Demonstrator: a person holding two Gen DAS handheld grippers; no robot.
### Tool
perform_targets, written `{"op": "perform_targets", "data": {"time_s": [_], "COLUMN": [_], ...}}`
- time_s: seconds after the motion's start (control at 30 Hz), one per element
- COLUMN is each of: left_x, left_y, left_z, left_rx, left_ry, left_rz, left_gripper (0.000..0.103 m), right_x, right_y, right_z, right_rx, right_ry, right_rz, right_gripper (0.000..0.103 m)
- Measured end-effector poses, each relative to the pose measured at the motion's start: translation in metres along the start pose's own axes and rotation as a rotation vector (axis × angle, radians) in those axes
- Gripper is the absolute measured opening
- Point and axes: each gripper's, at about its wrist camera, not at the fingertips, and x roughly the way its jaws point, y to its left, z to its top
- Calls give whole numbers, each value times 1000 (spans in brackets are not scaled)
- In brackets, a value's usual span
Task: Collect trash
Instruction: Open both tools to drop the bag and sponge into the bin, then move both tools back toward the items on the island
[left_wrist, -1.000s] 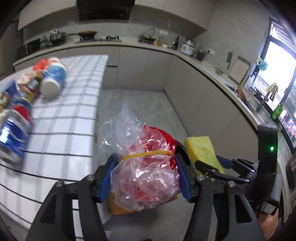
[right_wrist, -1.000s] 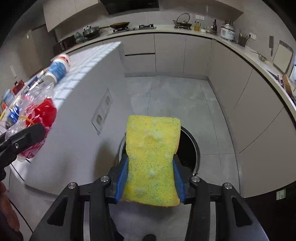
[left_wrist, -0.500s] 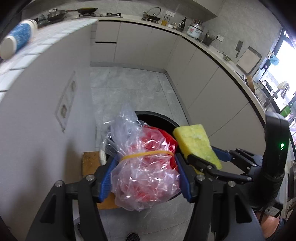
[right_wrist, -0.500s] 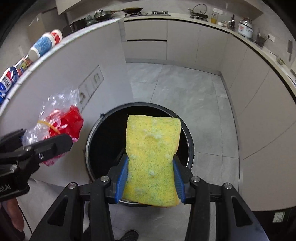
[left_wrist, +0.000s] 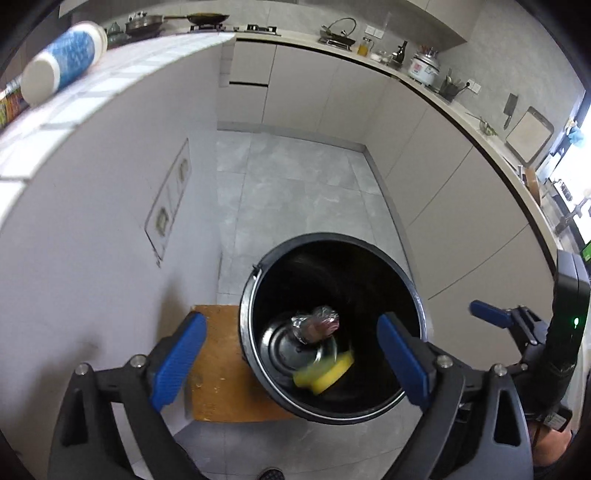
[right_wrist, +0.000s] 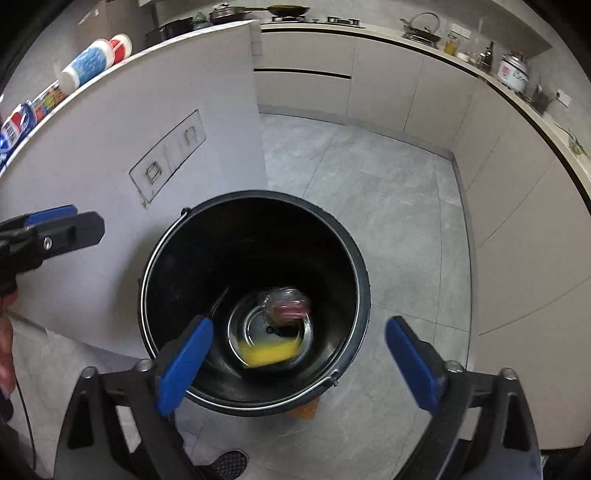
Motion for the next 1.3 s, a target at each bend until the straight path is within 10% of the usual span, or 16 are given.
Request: {"op": "perform_targets", "data": {"time_s": [0.5, 1.3], "left_x": [-41, -132], "left_y": [-24, 65], "left_z": [15, 20], "left_rx": [88, -6], "left_ry": [-78, -250], "left_rz": [24, 100], "left_gripper": [95, 96], "right_x": [-67, -148], "right_y": [26, 117], "right_z": [23, 73], "right_rx": [123, 91], "right_ry": [-50, -205], "right_rz": [-21, 2], "right_gripper": [103, 103]}}
